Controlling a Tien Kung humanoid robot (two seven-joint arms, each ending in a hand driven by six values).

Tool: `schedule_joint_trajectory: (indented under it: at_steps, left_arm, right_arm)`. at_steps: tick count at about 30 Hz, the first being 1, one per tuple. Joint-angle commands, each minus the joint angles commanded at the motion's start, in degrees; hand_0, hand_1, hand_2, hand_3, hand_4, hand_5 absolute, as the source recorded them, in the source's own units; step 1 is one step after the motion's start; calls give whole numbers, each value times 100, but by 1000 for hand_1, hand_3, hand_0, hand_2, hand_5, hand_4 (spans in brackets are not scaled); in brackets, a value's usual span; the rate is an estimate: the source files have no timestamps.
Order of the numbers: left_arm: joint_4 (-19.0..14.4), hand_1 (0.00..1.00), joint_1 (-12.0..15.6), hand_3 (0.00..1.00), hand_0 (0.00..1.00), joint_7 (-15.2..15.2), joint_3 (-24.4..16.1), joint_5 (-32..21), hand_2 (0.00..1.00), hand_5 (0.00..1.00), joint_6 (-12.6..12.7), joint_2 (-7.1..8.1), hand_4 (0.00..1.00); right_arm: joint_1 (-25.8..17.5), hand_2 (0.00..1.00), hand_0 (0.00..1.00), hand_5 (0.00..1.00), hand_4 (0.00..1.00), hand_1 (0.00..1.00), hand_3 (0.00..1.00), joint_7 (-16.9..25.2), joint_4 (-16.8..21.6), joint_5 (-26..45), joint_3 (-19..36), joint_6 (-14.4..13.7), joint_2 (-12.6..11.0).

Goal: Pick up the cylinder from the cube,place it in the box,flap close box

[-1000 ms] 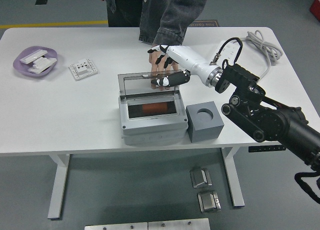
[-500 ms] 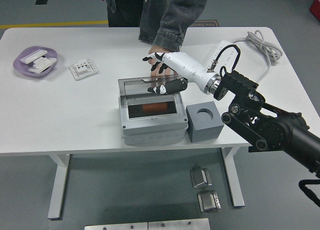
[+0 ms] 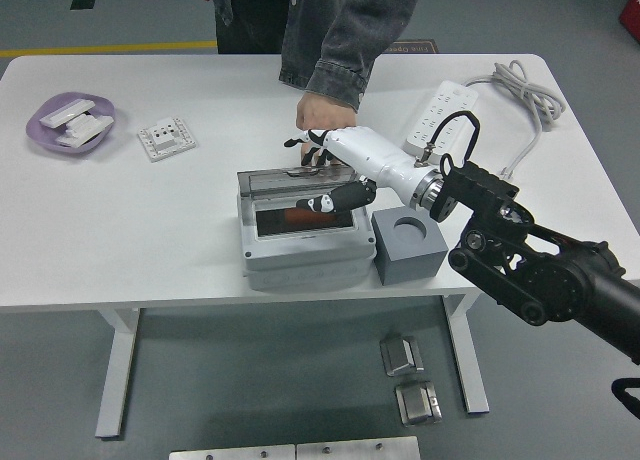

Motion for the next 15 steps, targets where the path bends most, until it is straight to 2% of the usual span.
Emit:
schedule_joint_trajectory:
  at_steps: [5, 11, 12, 15]
  left_arm:
    - [0, 811, 0, 838, 822, -13, 12, -19, 777, 477, -3, -7, 725]
    - [0, 811, 12, 838, 822, -17, 5, -17, 777, 477, -3, -24, 725]
    - [0, 811, 15, 838, 822, -15, 3, -15, 777, 477, -2, -26, 725]
    - [0, 811, 25, 838, 822, -11, -1, -11, 777, 477, 1, -29, 725]
  right_arm:
    - [-100, 630, 512, 383, 865, 516, 819, -143, 294, -78, -36, -6, -55]
    - [-276, 631, 489, 383, 861, 504, 821, -243, 388, -92, -137, -11, -52]
    - [-308, 631, 416, 384, 851, 499, 825, -254, 393, -97, -158, -8, -51]
    - [-387, 631, 416, 384, 851, 499, 825, -292, 436, -153, -193, -1, -59]
